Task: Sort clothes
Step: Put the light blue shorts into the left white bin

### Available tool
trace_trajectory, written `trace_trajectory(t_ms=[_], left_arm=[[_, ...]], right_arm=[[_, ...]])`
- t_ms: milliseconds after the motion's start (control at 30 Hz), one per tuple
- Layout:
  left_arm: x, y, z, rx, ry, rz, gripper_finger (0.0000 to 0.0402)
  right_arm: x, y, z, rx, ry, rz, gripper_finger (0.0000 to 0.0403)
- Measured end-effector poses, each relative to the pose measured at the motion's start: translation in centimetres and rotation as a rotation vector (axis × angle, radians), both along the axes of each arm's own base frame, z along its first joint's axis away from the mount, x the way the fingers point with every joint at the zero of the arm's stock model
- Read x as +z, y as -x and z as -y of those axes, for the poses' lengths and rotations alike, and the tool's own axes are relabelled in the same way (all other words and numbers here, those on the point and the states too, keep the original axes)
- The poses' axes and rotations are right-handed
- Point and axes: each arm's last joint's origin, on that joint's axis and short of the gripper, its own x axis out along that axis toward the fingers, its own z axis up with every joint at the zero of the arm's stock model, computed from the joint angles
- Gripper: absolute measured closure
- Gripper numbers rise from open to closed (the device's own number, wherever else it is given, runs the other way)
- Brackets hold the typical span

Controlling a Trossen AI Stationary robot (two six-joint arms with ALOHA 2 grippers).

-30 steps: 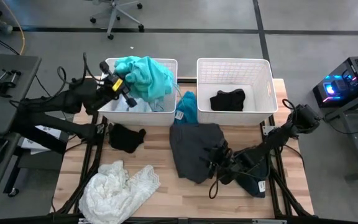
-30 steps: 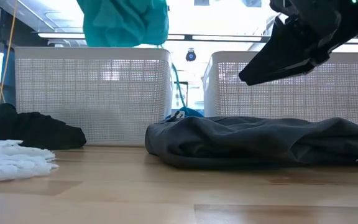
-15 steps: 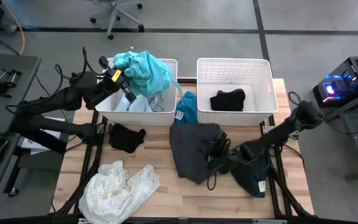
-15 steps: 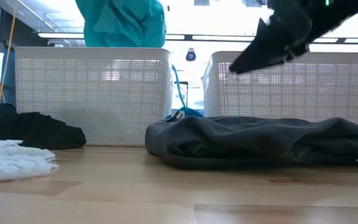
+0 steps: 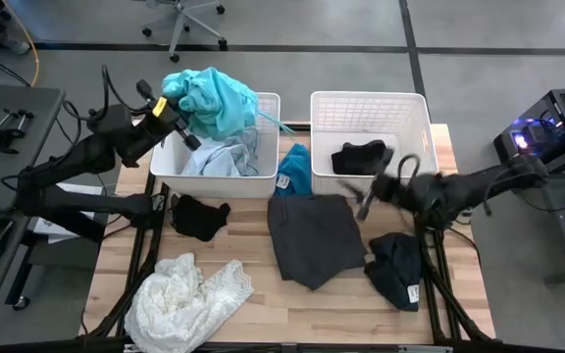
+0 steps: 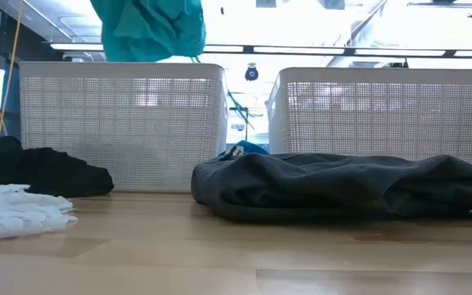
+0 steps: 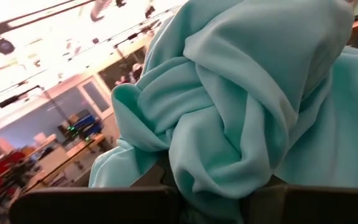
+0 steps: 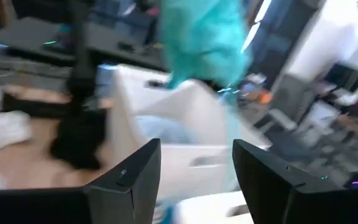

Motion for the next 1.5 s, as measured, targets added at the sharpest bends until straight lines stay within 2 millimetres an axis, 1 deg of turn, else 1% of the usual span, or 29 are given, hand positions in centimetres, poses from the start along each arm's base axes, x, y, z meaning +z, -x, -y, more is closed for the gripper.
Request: trace_trajectory(t_ms=[100,200,300,367,467,567,633,733,833,933,1000,1100,1200,1333,1400,1500], left_arm=[[0.0,-0.5,-0.6,-0.049,-0.032,-0.016,0.0367],[0.4,-1.1,-1.1,-0.08,-0.132,-0.047,0.0367],[1.2,-1.5,-1.6,-0.026,-0.248,-0.05,0.0367],[1.9,-1.3,-2.0,0.058,-0.27,0.016,0.0367],[2.3,-0.5,-2.8,0.243,-0.204,0.113,0.0367],[1.9,0.0,-3.3,0.412,-0.096,0.177,0.0367],[1.4,0.1,-3.2,0.437,-0.021,0.216,0.0367],[0.3,-0.1,-2.7,0.353,0.162,0.233,0.0367],[-1.3,-1.1,-2.4,0.232,0.432,0.221,0.0367],[-3.7,-2.8,-2.5,0.181,0.7,0.183,0.0367],[-5.6,-4.0,-2.8,0.19,0.844,0.086,0.0367],[-8.9,-6.1,-3.4,0.298,1.013,-0.052,0.0367],[-11.8,-8.1,-4.8,0.432,1.088,-0.144,0.0367],[-15.7,-10.2,-7.2,0.561,1.125,-0.265,0.0367],[-17.6,-10.9,-8.6,0.608,1.125,-0.349,0.0366],[-20.2,-10.9,-10.5,0.714,1.13,-0.447,0.0364]], right_arm=[[1.2,1.3,2.6,-0.097,0.054,0.028,0.0217],[2.0,2.2,4.9,-0.219,0.107,0.052,0.0217],[2.8,2.7,6.7,-0.361,0.165,0.076,0.0217],[3.2,3.1,7.7,-0.488,0.171,0.095,0.0217],[3.2,3.7,9.1,-0.662,0.111,0.135,0.0217],[2.5,3.9,9.9,-0.756,0.004,0.177,0.0217],[2.2,4.0,10.1,-0.771,-0.074,0.228,0.0217],[1.9,3.9,10.2,-0.746,-0.171,0.302,0.0217],[1.8,3.8,10.5,-0.685,-0.246,0.359,0.0217],[1.6,3.7,10.9,-0.56,-0.307,0.357,0.0217],[1.3,3.6,11.2,-0.451,-0.355,0.322,0.0217],[0.6,3.5,11.6,-0.307,-0.429,0.244,0.0217],[-0.2,3.7,12.0,-0.231,-0.448,0.137,0.0217],[-0.8,4.1,12.5,-0.25,-0.434,0.049,0.0217],[-1.1,4.3,12.7,-0.275,-0.451,0.035,0.0217],[-1.4,4.5,13.0,-0.317,-0.512,0.042,0.0217]])
